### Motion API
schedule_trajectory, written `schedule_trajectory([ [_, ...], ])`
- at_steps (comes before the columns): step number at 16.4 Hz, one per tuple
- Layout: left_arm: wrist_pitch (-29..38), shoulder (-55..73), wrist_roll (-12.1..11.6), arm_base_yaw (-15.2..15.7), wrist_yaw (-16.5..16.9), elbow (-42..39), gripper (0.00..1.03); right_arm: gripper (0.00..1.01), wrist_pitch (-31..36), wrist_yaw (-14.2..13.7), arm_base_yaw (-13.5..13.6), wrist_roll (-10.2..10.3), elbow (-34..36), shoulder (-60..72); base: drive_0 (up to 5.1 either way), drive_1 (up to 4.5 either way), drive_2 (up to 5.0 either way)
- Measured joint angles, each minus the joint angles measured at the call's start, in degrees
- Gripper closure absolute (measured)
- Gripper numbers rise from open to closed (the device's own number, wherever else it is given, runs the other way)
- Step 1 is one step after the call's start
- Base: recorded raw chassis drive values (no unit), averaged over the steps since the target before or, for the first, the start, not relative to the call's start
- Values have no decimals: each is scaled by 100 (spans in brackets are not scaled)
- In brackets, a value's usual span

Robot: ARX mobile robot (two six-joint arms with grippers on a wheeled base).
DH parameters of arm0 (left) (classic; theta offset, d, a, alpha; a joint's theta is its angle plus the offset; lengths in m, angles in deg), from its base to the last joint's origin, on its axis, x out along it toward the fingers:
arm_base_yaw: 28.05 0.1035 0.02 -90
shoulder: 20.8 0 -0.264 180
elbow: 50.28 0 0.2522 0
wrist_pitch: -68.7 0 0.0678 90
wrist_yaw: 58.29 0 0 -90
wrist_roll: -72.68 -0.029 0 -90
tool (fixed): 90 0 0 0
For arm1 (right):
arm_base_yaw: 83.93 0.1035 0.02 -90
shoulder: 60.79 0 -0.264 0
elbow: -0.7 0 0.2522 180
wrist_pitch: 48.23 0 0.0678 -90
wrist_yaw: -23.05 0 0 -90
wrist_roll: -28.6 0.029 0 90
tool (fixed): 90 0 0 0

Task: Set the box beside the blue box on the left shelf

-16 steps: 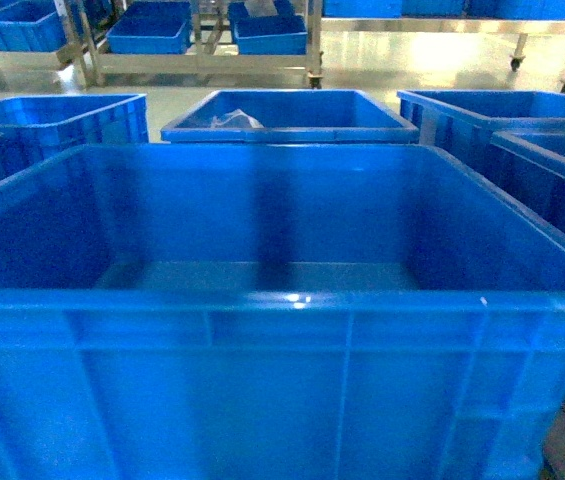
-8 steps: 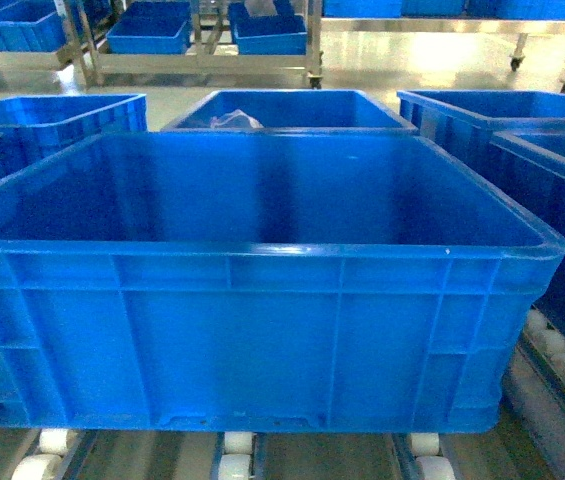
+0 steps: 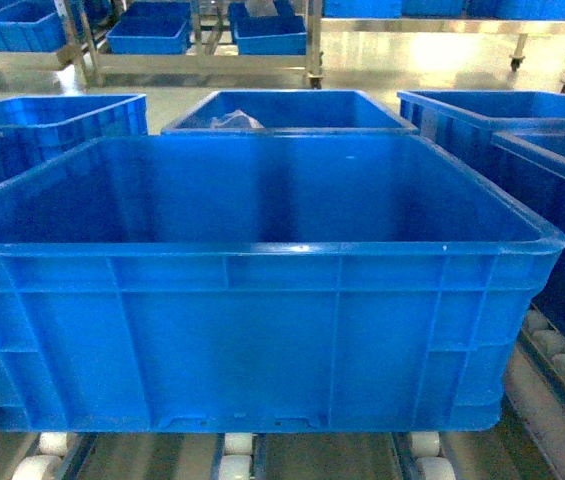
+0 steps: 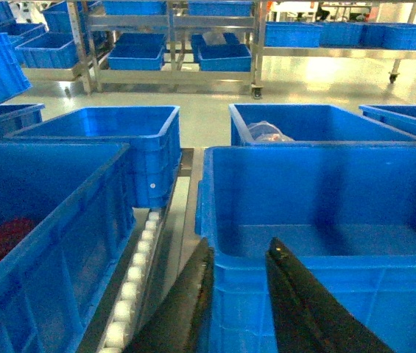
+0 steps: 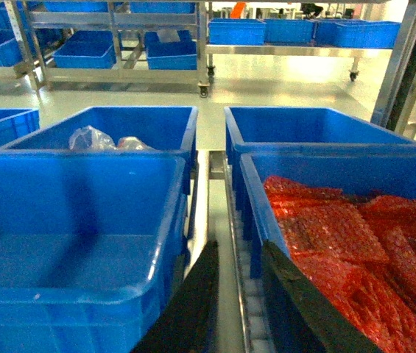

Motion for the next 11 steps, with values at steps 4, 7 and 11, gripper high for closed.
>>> schedule_trajectory([
  [4, -20, -470, 20, 0, 0, -417, 101, 99, -197, 684, -686, -50, 680, -876, 0, 0, 0],
  [7, -824, -1460, 20, 0, -4, -629, 101, 99, -498, 1427, -1508, -52, 962, -1464, 0, 0, 0],
  [11, -778, -1462, 20, 0, 13, -623, 101, 99, -612, 1499, -1510, -52, 1023, -1644, 0, 0, 0],
])
